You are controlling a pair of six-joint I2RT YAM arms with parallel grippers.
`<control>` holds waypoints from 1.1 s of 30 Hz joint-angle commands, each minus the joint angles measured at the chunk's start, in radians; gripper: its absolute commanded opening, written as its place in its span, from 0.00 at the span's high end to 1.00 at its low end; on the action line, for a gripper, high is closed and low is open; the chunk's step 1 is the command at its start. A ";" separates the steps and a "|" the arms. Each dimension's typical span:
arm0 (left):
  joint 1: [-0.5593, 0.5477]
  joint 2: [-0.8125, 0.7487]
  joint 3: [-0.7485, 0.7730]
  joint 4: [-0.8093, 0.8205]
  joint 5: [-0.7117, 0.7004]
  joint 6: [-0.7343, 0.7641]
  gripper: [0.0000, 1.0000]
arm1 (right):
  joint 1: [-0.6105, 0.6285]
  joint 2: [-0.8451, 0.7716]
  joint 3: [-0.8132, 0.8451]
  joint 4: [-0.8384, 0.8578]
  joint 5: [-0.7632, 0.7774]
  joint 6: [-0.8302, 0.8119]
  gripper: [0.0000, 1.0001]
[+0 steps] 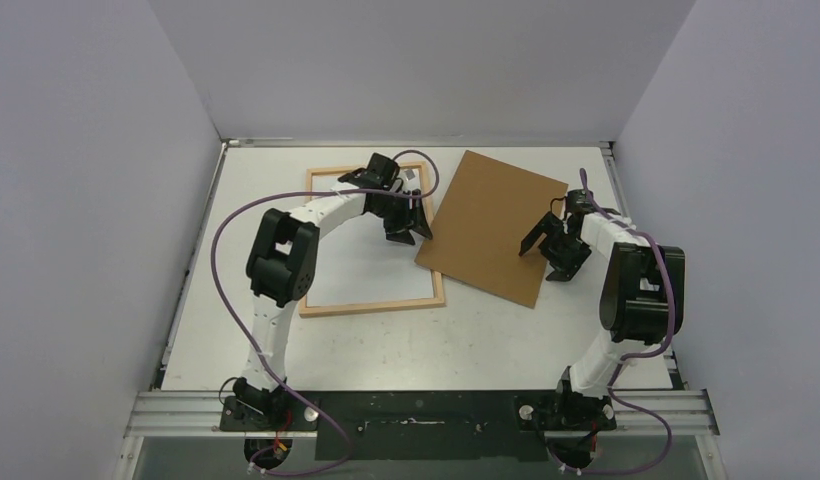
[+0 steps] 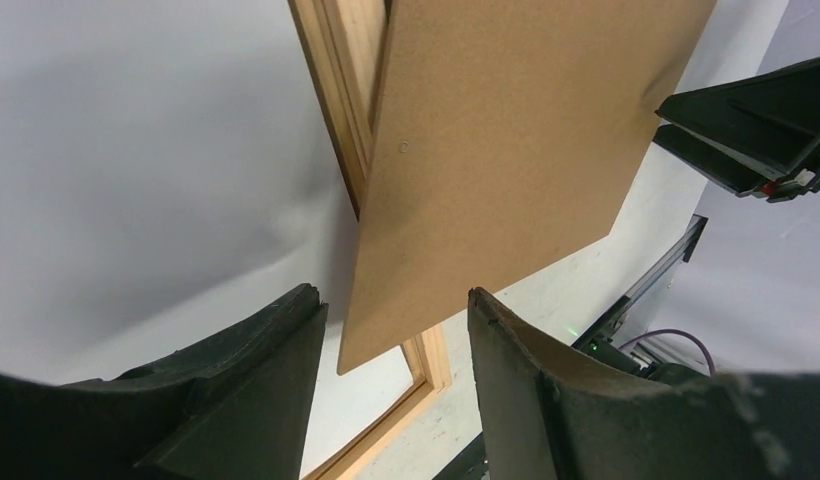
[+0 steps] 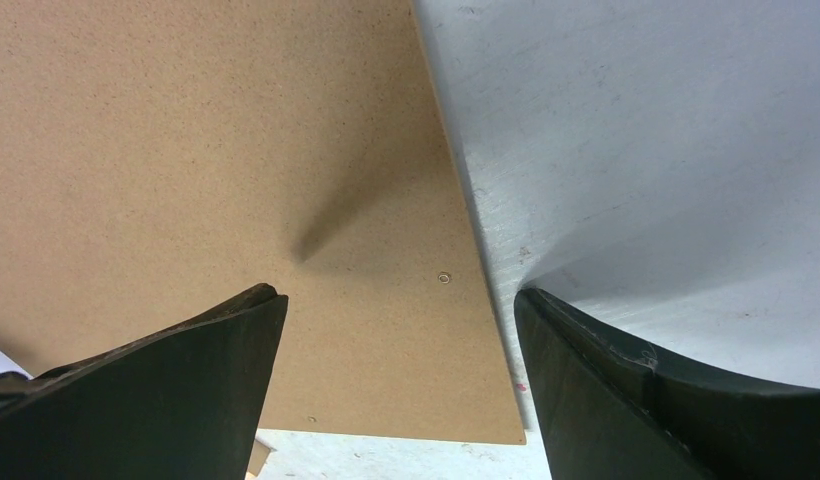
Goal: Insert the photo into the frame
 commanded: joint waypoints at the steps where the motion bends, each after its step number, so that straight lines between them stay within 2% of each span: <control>1: -0.009 0.036 0.033 0.047 0.034 -0.018 0.48 | 0.009 0.010 0.029 -0.011 0.014 -0.017 0.12; 6: -0.018 0.064 0.045 0.066 0.085 -0.051 0.50 | 0.009 0.016 0.029 -0.010 0.011 -0.016 0.12; 11: -0.015 0.068 0.038 0.106 0.194 -0.119 0.58 | 0.007 0.021 0.031 -0.009 0.011 -0.018 0.13; 13: -0.010 0.065 0.030 0.151 0.242 -0.172 0.63 | 0.007 0.023 0.029 -0.008 0.013 -0.020 0.13; 16: -0.004 0.052 0.016 0.214 0.280 -0.227 0.76 | 0.003 0.027 0.028 -0.007 0.014 -0.024 0.13; 18: -0.003 0.037 0.015 0.228 0.286 -0.238 0.80 | 0.001 0.028 0.027 -0.006 0.012 -0.024 0.13; 27: -0.013 0.066 0.004 0.325 0.360 -0.328 0.77 | 0.001 0.033 0.018 0.009 -0.017 -0.027 0.14; 33: -0.021 0.071 0.009 0.367 0.396 -0.335 0.69 | 0.000 0.036 0.015 0.012 -0.035 -0.031 0.15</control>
